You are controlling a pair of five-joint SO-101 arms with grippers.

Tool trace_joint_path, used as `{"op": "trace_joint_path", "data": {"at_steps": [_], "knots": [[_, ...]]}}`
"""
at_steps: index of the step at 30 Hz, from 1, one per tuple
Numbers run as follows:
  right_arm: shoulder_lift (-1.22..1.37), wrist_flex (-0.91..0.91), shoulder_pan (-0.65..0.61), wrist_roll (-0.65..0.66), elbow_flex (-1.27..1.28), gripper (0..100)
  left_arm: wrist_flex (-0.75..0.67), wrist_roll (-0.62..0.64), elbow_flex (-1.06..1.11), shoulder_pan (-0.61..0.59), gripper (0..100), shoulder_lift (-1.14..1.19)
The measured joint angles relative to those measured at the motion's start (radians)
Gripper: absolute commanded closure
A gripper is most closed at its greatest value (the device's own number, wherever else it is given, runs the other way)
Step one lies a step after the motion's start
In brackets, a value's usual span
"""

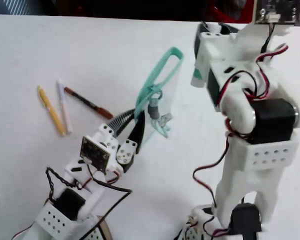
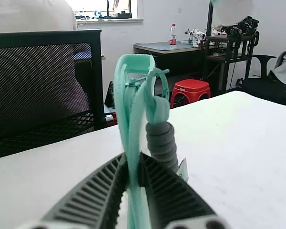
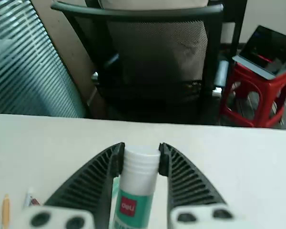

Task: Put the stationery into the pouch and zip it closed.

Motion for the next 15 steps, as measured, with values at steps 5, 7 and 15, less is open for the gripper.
{"op": "trace_joint_path", "data": {"at_steps": [5, 7, 15], "knots": [[-0.058, -0.269, -0.084, 0.0, 0.21, 98.1, 0.0, 0.0, 0.0, 0.0, 98, 0.0], [-0.081, -0.367, -0.1, 0.0, 0.302, 98.1, 0.0, 0.0, 0.0, 0.0, 98, 0.0], [-0.18, -0.789, -0.11, 0.0, 0.721, 98.1, 0.0, 0.0, 0.0, 0.0, 98, 0.0]]}}
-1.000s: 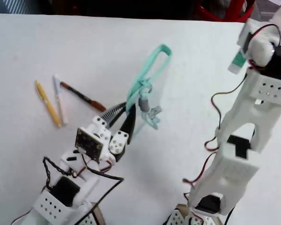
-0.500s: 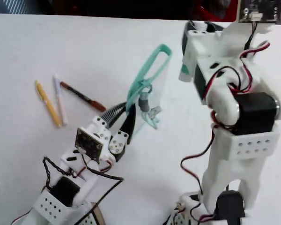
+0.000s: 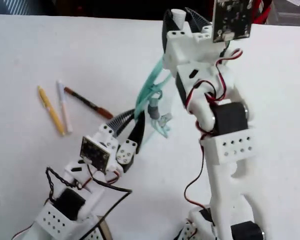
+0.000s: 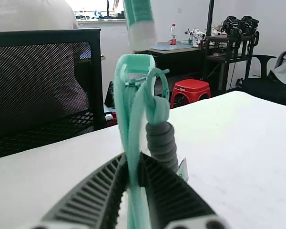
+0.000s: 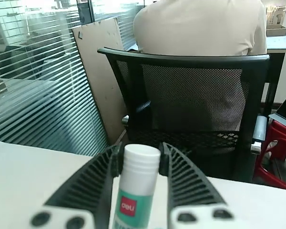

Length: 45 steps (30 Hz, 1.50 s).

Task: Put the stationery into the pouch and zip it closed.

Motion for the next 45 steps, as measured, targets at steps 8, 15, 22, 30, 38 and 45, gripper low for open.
{"op": "trace_joint_path", "data": {"at_steps": [8, 15, 22, 30, 38, 45], "knots": [[-0.008, -0.196, 0.005, 0.021, 0.181, 98.1, 0.0, 0.0, 0.0, -0.005, 98, 0.0], [-0.032, -0.115, 0.014, 0.026, 0.195, 98.1, 0.0, 0.0, 0.0, 0.0, 98, 0.0], [-0.129, 0.014, 0.015, 0.026, 0.196, 90.6, 0.0, 0.0, 0.0, 0.002, 98, 0.0], [-0.137, 0.163, -0.071, 0.026, 0.195, 79.6, 0.0, 0.0, 0.0, 0.0, 98, 0.0], [-0.138, 0.184, -0.023, 0.026, 0.114, 79.7, -0.002, 0.0, 0.002, 0.0, 98, 0.0], [-0.043, 0.21, 0.058, 0.026, 0.069, 79.8, -0.002, 0.0, 0.002, 0.0, 98, 0.0]]}}
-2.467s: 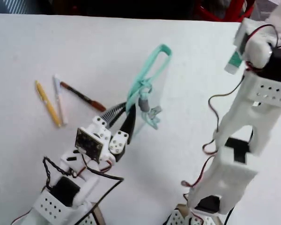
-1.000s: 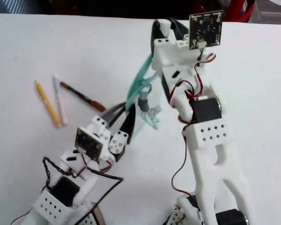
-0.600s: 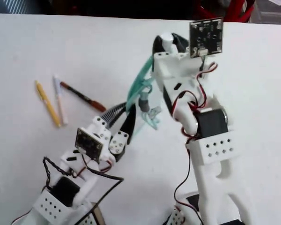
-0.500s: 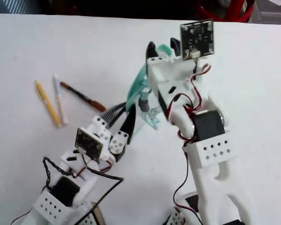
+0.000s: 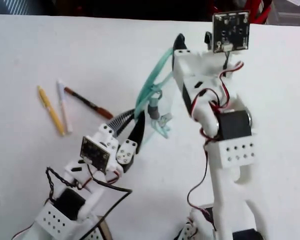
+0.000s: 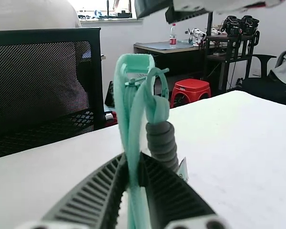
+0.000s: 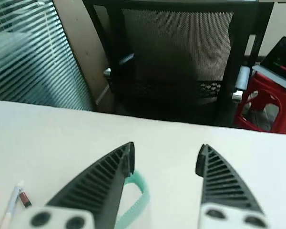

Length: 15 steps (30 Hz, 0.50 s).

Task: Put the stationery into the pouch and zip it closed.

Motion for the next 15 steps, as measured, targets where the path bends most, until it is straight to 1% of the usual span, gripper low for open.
{"op": "trace_joint_path", "data": {"at_steps": [3, 9, 15], "knots": [[0.071, 0.058, 0.006, 0.0, -0.063, 80.0, 0.0, 0.0, 0.0, 0.0, 98, 0.0], [0.204, 0.173, 0.011, 0.0, -0.216, 89.6, 0.0, 0.0, 0.0, 0.0, 98, 0.0], [0.328, 0.27, 0.018, 0.0, -0.342, 89.9, 0.0, 0.0, 0.0, -0.003, 98, 0.0]]}}
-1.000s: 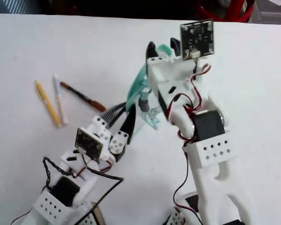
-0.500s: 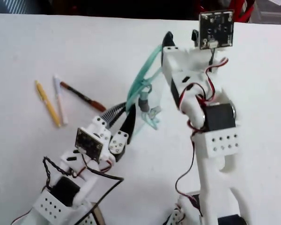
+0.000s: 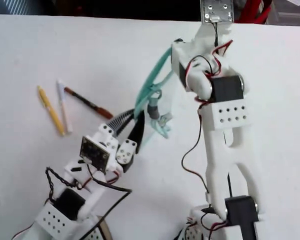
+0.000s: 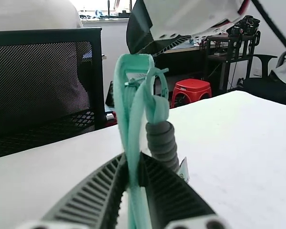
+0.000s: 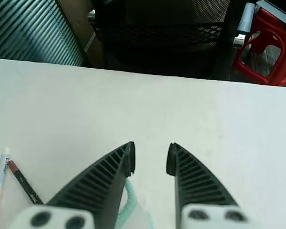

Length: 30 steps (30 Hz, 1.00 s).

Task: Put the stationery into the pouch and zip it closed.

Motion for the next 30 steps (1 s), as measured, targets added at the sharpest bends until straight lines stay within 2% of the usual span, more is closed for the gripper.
{"op": "trace_joint_path", "data": {"at_steps": [11, 30], "knots": [[0.026, 0.114, 0.002, 0.0, -0.083, 89.8, 0.0, 0.0, 0.0, 0.005, 98, 0.0], [-0.031, 0.158, -0.035, 0.0, -0.078, 89.9, 0.0, 0.0, 0.0, 0.003, 98, 0.0]]}}
